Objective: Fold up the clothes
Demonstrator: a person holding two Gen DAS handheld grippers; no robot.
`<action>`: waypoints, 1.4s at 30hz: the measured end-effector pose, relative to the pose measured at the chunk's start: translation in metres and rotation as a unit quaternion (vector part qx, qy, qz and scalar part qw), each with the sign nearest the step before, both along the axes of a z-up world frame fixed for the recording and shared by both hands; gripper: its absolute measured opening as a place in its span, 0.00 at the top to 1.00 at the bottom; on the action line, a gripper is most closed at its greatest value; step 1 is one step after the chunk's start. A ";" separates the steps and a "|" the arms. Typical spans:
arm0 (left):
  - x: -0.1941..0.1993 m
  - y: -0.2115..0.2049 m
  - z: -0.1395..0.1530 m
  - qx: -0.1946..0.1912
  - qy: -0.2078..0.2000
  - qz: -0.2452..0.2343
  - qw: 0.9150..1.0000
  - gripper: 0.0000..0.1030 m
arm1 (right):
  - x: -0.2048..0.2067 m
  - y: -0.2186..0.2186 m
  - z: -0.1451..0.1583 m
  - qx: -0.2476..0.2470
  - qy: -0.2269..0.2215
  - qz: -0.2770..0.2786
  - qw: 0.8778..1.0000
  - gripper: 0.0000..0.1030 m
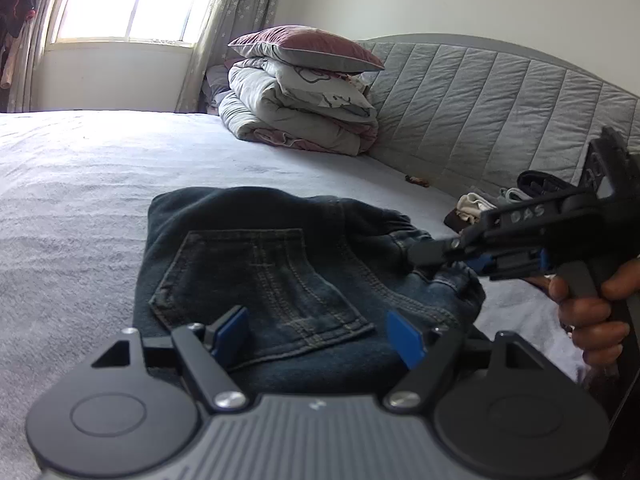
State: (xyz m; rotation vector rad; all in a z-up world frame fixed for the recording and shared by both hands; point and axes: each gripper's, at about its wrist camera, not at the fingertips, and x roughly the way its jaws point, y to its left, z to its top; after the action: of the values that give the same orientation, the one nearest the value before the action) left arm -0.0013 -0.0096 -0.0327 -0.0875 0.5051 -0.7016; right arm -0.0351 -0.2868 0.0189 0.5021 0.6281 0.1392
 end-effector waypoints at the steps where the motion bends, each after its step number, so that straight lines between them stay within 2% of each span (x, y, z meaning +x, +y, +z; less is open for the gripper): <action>1: -0.001 -0.001 0.001 0.000 -0.002 -0.002 1.000 0.24 | -0.002 0.000 0.003 -0.006 -0.010 -0.001 1.000 0.68; 8: -0.001 -0.003 0.003 -0.005 -0.001 -0.011 1.000 0.24 | -0.003 0.019 0.016 -0.049 -0.075 0.029 0.996 0.67; 14: 0.000 -0.005 0.003 -0.004 0.000 -0.013 1.000 0.24 | -0.006 0.018 0.025 -0.021 -0.124 0.044 0.991 0.67; 19: 0.000 -0.005 0.003 -0.006 -0.004 -0.011 1.000 0.24 | 0.005 0.022 0.013 -0.015 -0.094 0.058 0.994 0.67; 22: 0.004 0.001 0.005 -0.019 -0.006 0.000 1.000 0.24 | 0.014 0.027 -0.002 -0.046 -0.041 0.065 0.996 0.68; 24: 0.007 0.006 0.005 -0.037 0.000 0.003 0.999 0.24 | 0.021 0.029 -0.015 -0.075 0.009 0.063 0.995 0.77; 25: 0.009 0.007 0.003 -0.046 0.007 0.001 0.999 0.24 | 0.022 0.028 -0.018 -0.081 0.018 0.063 0.995 0.79; 28: 0.010 0.006 -0.002 -0.061 0.022 -0.019 0.998 0.24 | 0.023 0.030 -0.017 -0.095 0.027 0.068 0.993 0.79; 30: 0.006 0.000 -0.006 -0.048 0.018 -0.037 0.998 0.25 | 0.022 0.032 -0.012 -0.095 0.018 0.066 0.993 0.79; 34: -0.003 -0.008 -0.017 -0.028 0.003 -0.040 0.999 0.25 | 0.033 0.039 0.006 -0.094 0.018 0.088 0.992 0.78; 37: -0.006 -0.009 -0.019 -0.028 -0.001 -0.039 0.999 0.25 | 0.049 0.057 0.018 -0.104 0.019 0.140 0.985 0.77; 39: -0.009 -0.012 -0.020 -0.020 -0.010 -0.038 0.999 0.25 | 0.064 0.077 0.020 -0.120 0.021 0.186 0.975 0.77; 42: -0.013 -0.016 -0.021 -0.005 -0.025 -0.037 0.999 0.25 | 0.087 0.108 0.017 -0.168 0.015 0.234 0.958 0.77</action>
State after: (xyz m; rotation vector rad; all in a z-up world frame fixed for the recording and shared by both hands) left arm -0.0147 -0.0251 -0.0539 -0.0605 0.4579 -0.7762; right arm 0.0514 -0.1784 0.0362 0.0191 0.7751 0.4653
